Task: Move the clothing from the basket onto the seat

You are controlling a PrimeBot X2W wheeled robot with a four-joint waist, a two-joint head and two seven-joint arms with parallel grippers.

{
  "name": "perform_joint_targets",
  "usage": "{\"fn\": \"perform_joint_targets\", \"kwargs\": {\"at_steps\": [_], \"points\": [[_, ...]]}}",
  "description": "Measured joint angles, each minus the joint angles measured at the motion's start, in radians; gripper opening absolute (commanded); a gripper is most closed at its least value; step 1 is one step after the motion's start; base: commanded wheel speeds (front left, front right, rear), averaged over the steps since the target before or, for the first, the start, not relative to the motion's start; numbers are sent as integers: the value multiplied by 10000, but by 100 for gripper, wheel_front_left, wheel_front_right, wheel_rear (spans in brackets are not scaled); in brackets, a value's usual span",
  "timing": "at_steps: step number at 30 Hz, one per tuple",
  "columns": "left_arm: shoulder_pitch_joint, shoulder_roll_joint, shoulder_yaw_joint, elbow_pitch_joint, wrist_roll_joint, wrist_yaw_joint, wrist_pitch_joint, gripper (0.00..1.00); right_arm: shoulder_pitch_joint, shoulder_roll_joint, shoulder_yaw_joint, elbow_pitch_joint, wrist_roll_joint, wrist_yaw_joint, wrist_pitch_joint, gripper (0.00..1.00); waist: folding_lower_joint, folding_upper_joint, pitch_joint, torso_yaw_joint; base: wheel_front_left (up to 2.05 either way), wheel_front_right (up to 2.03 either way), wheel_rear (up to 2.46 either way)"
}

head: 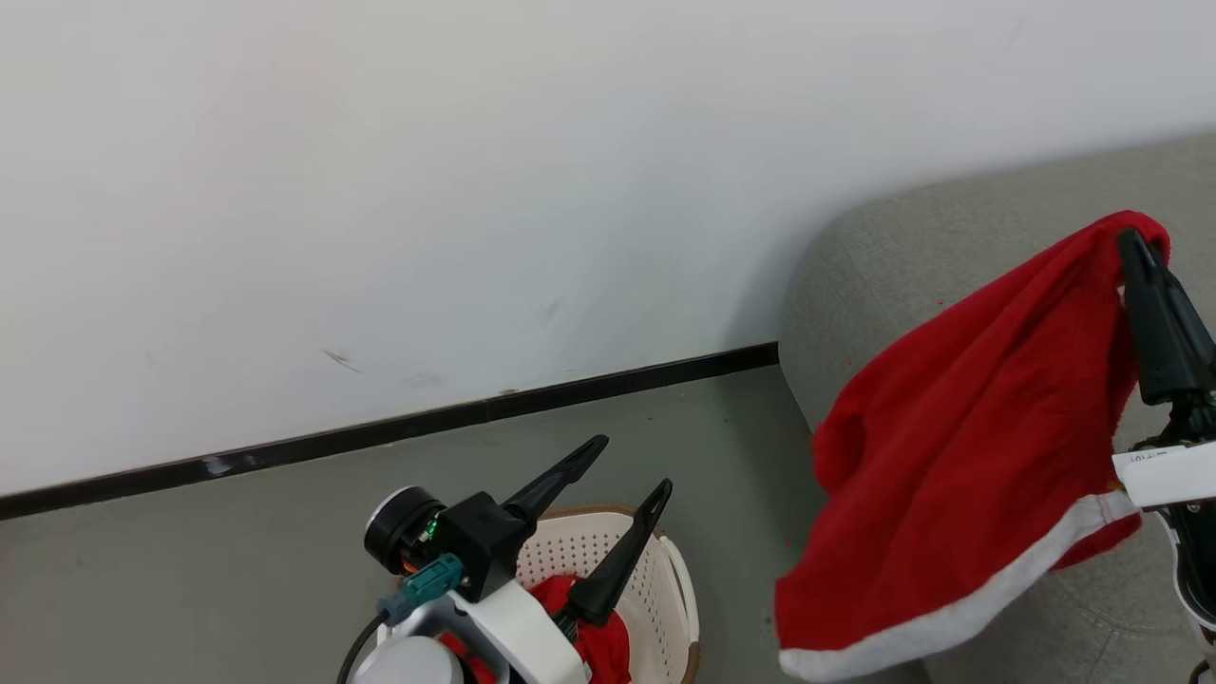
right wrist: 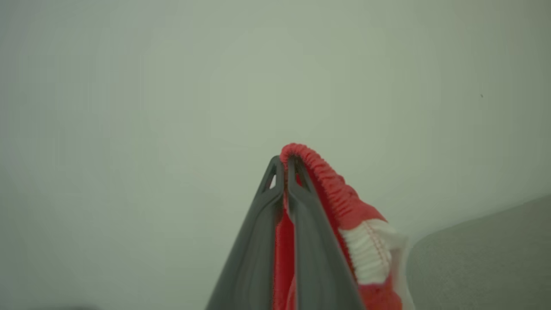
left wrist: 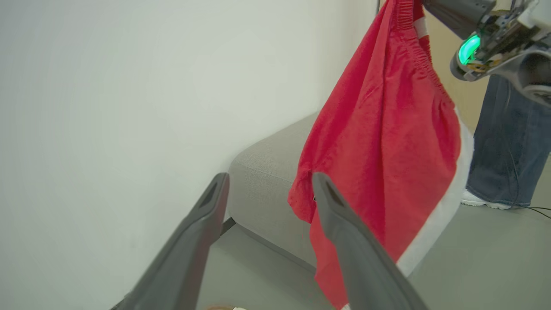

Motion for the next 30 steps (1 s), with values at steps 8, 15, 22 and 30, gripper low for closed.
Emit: {"fn": "perform_joint_targets", "kwargs": {"at_steps": [8, 15, 22, 30], "points": [[0, -69, -155, 25, -31, -35, -144, 100, 434, -31, 31, -311, -171, 0, 0, 0, 0, 0, 18, -603, 0, 0, 0], [38, -67, -150, 82, -29, -35, -274, 100, 680, -31, -31, -284, -182, 0, 0, 0, 0, 0, 60, -1130, 0, 0, 0], [77, 8, 52, 50, 13, 123, -351, 100, 45, -272, 140, 295, -151, 0, 468, 0, 0, 0, 239, -1569, 0, 0, 0], [80, 201, 198, -305, 249, 422, -347, 100, -2365, -802, -173, 1185, -159, 0, 1200, 0, 0, 0, 699, -1656, 0, 0, 0]]}}
